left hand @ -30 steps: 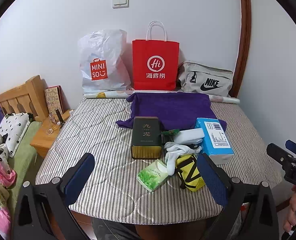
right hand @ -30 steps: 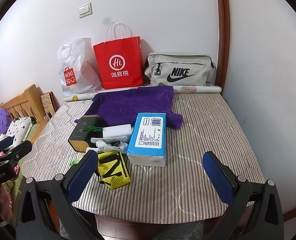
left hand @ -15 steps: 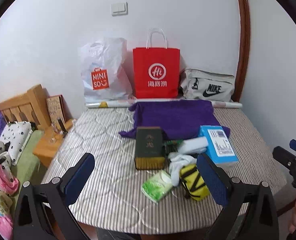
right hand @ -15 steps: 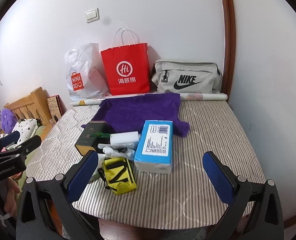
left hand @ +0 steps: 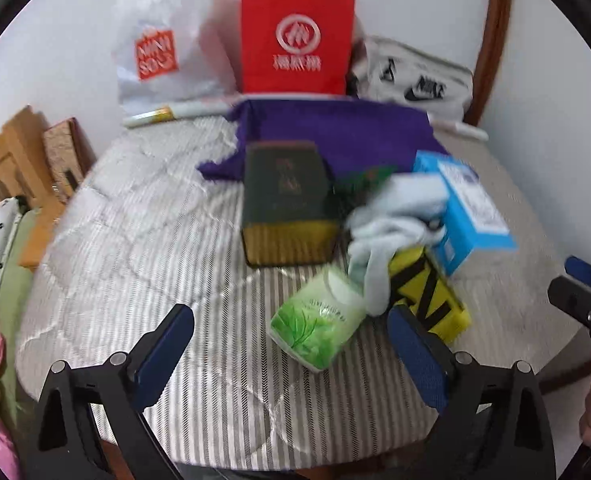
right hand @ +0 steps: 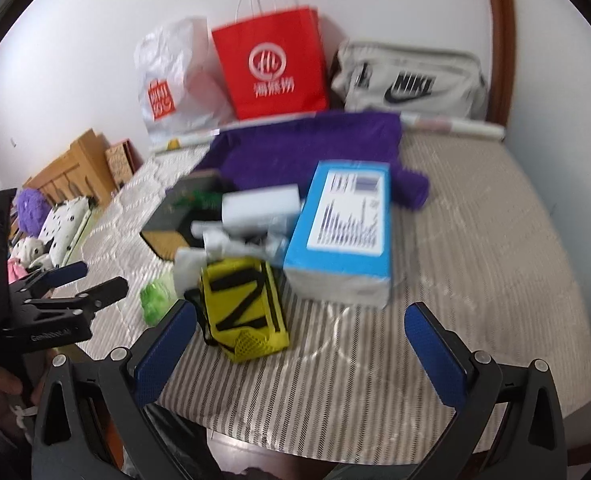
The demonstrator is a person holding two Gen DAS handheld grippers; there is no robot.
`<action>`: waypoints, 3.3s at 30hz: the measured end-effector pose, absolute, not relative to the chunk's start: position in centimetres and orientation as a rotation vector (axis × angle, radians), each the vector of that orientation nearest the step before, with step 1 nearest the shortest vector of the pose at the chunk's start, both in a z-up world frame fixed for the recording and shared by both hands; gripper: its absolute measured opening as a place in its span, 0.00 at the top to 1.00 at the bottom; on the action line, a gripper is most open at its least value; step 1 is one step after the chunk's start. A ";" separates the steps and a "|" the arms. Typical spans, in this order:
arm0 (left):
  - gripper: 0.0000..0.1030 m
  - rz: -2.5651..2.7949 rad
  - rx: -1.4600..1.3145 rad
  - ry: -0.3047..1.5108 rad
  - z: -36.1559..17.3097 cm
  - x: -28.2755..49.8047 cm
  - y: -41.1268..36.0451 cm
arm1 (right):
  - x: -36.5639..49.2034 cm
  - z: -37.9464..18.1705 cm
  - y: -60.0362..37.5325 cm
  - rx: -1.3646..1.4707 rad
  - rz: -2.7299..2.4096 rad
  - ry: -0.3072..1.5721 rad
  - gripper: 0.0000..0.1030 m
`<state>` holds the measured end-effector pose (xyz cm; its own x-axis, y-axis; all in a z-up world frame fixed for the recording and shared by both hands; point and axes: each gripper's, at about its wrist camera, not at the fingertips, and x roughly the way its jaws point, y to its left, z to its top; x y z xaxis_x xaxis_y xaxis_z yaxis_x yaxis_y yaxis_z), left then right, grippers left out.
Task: Organize soft objects
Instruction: 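Grasp the green tissue pack with the left tool while the right tool grasps the yellow pouch, then carry the green tissue pack and yellow pouch onto the purple towel with both tools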
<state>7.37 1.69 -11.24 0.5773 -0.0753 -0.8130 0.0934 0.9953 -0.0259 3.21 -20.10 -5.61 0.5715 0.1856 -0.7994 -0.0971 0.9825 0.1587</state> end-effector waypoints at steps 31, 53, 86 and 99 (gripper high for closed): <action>0.12 -0.363 0.191 0.868 -19.5 9.7 1.7 | 6.3 -15.2 -14.0 -0.052 0.374 1.094 0.00; 0.50 -0.299 0.008 0.829 -19.1 8.6 5.0 | 4.3 -14.4 -12.5 -0.091 0.296 0.968 0.31; 0.50 -0.138 -0.114 0.853 -11.1 8.9 7.1 | 2.8 -6.2 -21.0 -0.038 0.180 0.857 0.31; 0.50 -0.053 -0.142 0.873 -8.4 17.8 8.5 | 12.6 -4.8 -22.1 0.026 0.132 0.872 0.31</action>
